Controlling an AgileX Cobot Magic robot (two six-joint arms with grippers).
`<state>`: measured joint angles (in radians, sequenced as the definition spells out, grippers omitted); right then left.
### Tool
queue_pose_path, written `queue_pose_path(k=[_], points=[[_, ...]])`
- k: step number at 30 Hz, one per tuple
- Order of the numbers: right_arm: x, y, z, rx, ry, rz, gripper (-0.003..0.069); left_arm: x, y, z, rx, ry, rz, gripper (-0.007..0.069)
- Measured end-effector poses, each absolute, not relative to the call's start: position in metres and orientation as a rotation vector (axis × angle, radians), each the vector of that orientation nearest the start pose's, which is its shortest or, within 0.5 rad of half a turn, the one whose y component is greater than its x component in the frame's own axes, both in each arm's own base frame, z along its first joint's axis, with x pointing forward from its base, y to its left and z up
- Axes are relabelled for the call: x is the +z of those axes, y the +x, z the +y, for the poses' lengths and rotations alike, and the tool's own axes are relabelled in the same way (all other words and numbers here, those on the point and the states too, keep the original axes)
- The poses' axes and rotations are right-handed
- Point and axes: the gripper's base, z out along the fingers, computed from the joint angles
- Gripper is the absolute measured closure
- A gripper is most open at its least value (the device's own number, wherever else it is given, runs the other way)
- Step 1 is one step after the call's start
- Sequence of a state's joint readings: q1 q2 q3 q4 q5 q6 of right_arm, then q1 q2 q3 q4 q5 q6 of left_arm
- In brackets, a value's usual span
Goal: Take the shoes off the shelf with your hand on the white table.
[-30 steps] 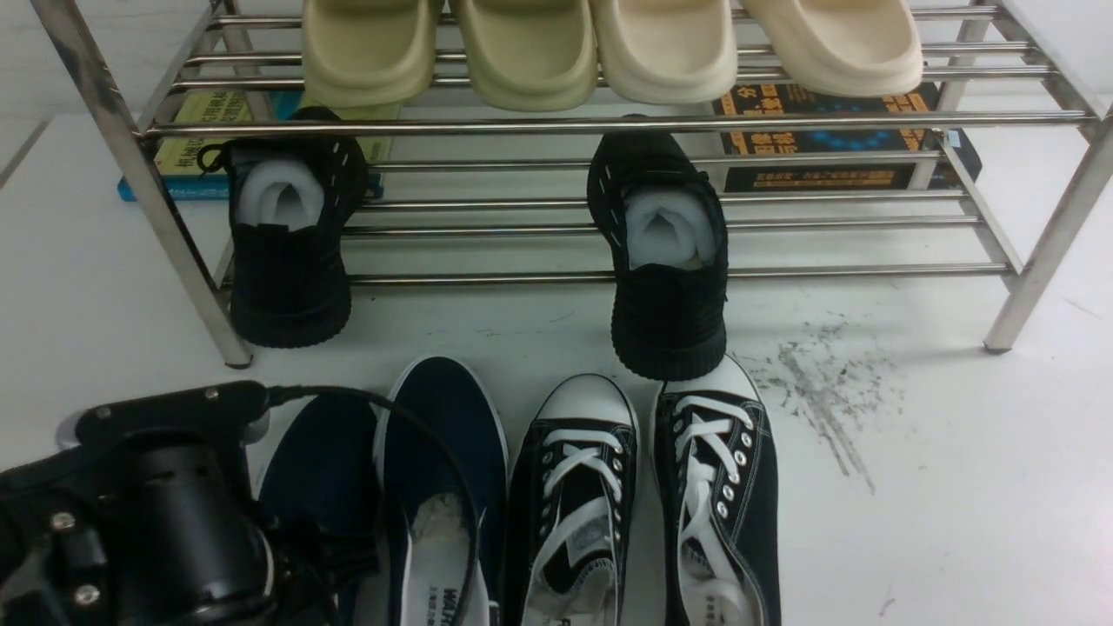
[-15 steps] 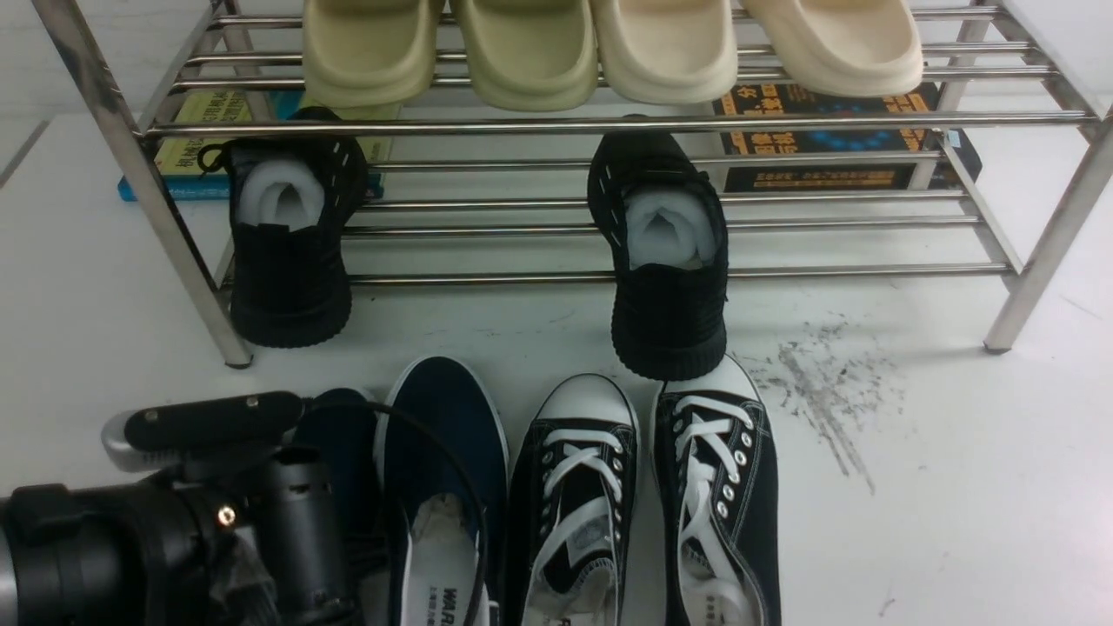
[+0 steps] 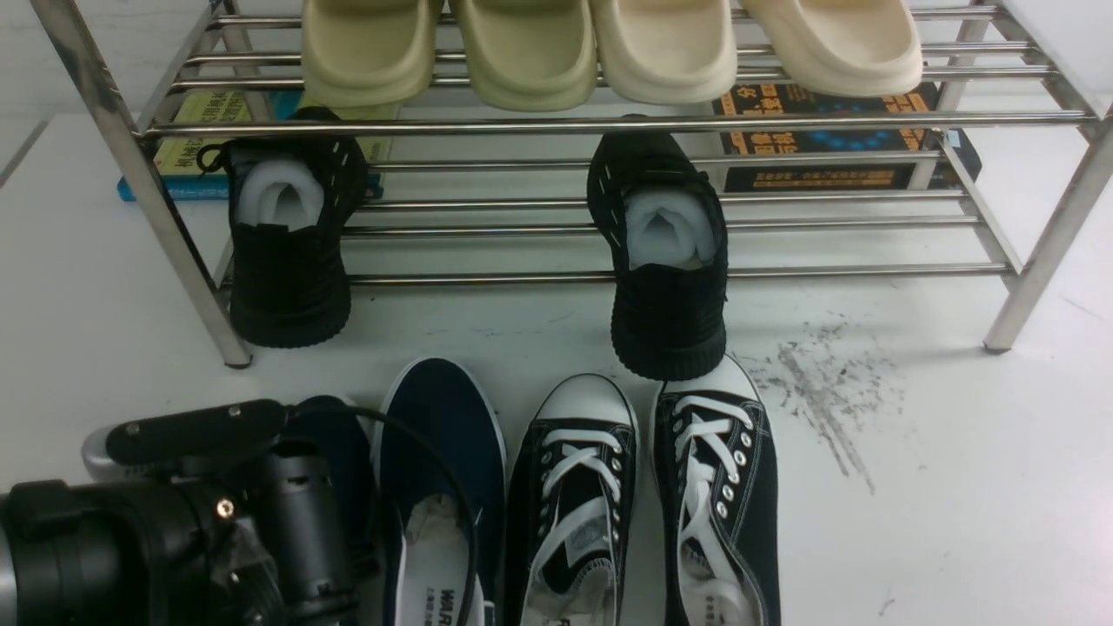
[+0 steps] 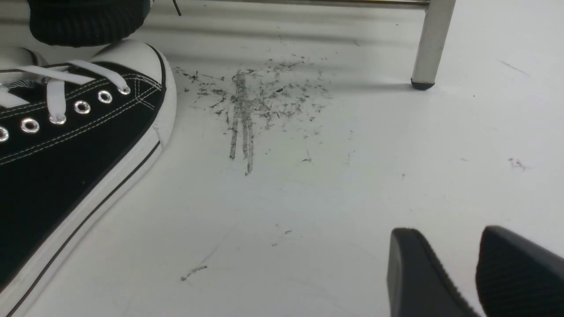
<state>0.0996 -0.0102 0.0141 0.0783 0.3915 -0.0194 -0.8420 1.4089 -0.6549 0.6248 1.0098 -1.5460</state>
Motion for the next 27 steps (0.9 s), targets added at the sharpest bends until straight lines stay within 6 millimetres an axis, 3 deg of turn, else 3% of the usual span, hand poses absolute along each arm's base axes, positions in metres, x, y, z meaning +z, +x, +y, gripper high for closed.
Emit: queue_pose_path(k=[10, 20, 24, 27], points=[[0.174, 0.051, 0.008, 0.133, -0.064, 1.879, 0.0421, 0.209, 0.161, -0.113, 0.306, -0.502, 2.612, 0.0582], [0.174, 0.051, 0.008, 0.133, -0.064, 1.879, 0.0421, 0.210, 0.163, -0.116, 0.241, -0.482, 2.605, 0.0566], [0.174, 0.051, 0.008, 0.133, -0.064, 1.879, 0.0421, 0.210, 0.163, -0.117, 0.224, -0.478, 2.604, 0.0532], [0.174, 0.051, 0.008, 0.133, -0.064, 1.879, 0.0421, 0.210, 0.163, -0.118, 0.211, -0.478, 2.603, 0.0447]])
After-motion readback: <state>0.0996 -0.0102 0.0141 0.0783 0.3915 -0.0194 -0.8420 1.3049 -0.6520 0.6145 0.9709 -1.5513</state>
